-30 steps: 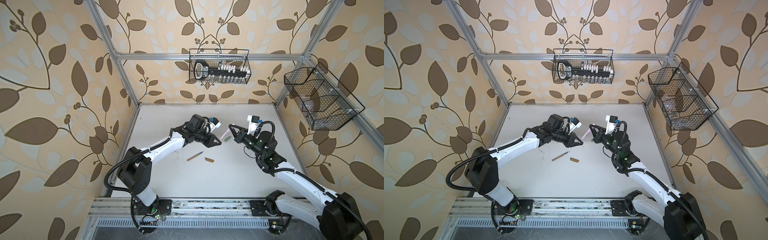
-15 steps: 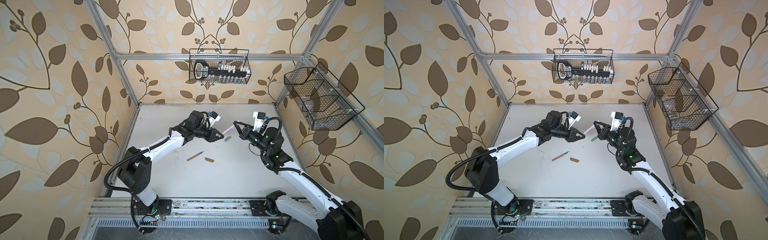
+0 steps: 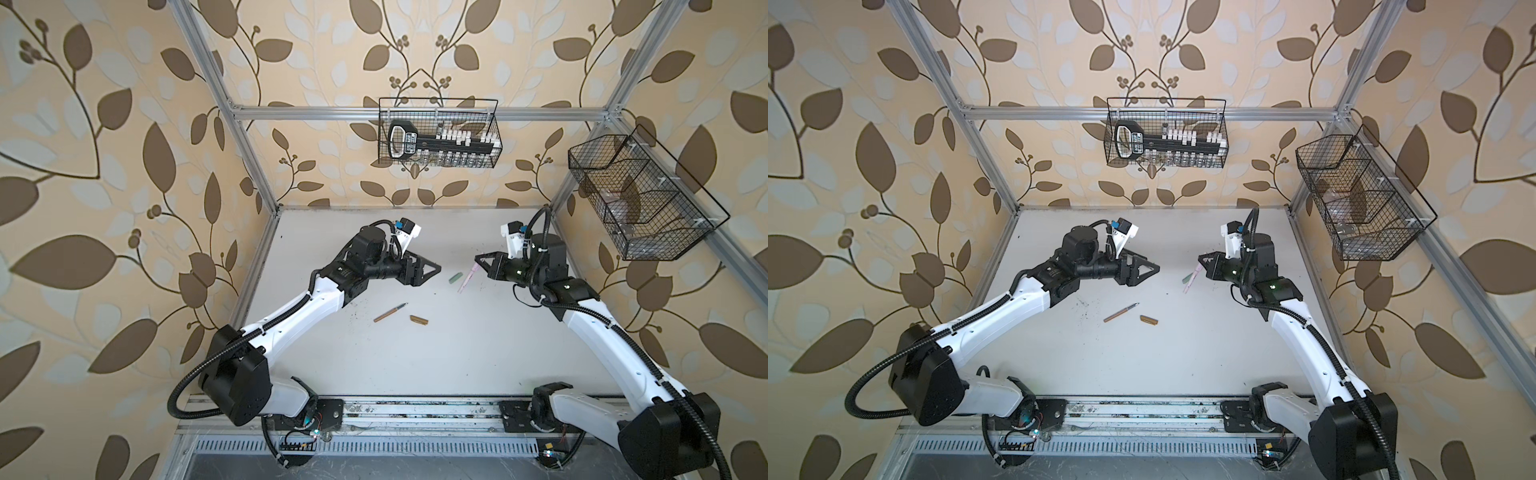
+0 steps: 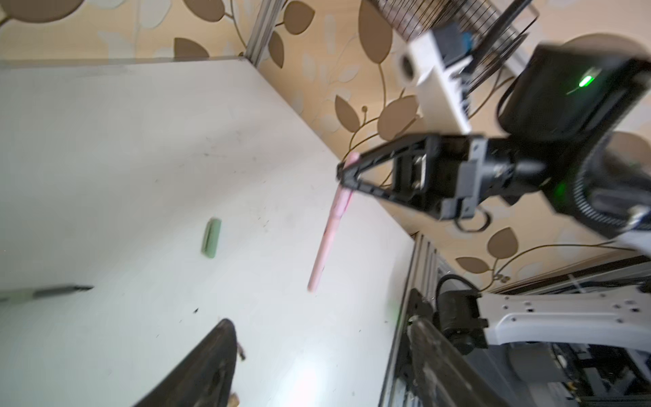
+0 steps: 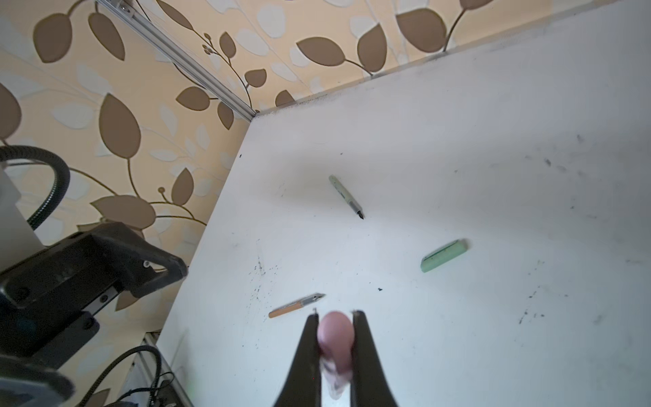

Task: Insert pens into pen caps
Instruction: Place a pen at the middle-right of the table.

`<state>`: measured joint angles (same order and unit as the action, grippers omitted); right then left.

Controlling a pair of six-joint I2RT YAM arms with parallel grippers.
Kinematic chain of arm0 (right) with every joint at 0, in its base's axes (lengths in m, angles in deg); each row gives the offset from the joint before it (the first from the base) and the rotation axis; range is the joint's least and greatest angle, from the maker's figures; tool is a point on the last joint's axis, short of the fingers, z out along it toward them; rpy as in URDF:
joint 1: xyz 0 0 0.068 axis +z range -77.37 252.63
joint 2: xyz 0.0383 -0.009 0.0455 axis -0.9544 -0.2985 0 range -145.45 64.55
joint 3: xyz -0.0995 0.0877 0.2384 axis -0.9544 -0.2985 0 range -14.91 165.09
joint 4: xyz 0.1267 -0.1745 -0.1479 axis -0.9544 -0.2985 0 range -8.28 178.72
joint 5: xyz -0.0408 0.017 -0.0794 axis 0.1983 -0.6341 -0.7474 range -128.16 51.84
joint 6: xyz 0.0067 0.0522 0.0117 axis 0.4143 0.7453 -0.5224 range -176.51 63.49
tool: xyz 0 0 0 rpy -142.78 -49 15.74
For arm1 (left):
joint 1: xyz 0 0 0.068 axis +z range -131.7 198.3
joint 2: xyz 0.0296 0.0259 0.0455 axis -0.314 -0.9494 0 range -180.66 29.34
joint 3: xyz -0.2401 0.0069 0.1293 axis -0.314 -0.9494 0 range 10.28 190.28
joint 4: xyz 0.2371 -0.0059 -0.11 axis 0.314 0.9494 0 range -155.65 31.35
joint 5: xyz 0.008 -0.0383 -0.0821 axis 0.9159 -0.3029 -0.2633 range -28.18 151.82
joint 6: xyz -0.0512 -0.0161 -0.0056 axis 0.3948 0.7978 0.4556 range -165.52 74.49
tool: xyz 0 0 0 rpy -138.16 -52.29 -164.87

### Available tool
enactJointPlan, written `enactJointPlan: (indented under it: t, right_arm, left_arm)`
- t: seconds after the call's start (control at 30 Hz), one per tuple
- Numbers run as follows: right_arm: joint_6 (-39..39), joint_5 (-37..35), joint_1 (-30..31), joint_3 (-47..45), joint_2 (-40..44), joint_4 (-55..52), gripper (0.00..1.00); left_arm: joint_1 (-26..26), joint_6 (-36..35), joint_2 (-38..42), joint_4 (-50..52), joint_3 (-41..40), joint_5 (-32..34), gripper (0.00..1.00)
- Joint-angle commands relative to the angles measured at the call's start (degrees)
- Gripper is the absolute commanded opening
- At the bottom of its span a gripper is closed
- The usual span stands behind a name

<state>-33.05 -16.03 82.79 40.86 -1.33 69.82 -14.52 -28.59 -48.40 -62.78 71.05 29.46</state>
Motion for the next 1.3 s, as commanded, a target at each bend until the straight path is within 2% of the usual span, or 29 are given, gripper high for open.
enactJointPlan:
  t: [0.0,0.03,0.13,0.33,0.5,0.67,0.93,1.03,1.27]
  right_arm:
    - [-8.3,-8.8,-0.3,3.9,-3.2,-15.3,0.00]
    - [-8.8,-11.2,-0.2,4.2,-3.6,-16.9,0.00]
    - [-9.5,-16.4,-0.2,4.2,-4.3,-19.1,0.00]
    - [-11.3,-24.4,-0.3,6.5,-8.0,-23.3,0.00]
    - [-12.6,-28.5,-0.6,8.1,-11.1,-24.6,0.00]
    - [-13.3,-33.8,-1.3,10.7,-17.6,-24.0,0.00]
    - [-16.3,-32.3,-4.7,18.0,-31.0,-21.5,0.00]
    - [-18.0,-34.1,-6.4,21.9,-36.2,-22.2,0.00]
    - [-19.9,-30.5,-10.5,29.4,-46.2,-24.0,0.02]
  left_arm:
    - [0.0,0.2,4.8,10.8,-1.6,15.4,0.87]
    - [0.0,1.9,6.1,13.6,-1.9,20.9,0.90]
    - [0.2,4.3,9.9,19.6,-2.8,30.9,0.98]
    - [0.2,3.6,14.1,21.2,-4.8,35.5,0.99]
    - [0.2,6.1,12.6,26.6,-3.6,44.3,0.99]
    - [0.1,6.5,12.8,27.9,-4.3,44.3,0.99]
    - [0.2,6.9,15.2,31.0,-5.2,44.0,0.99]
    - [0.2,6.7,17.2,29.8,-7.3,43.1,0.99]
    - [0.2,6.5,18.2,27.4,-10.2,40.0,0.99]
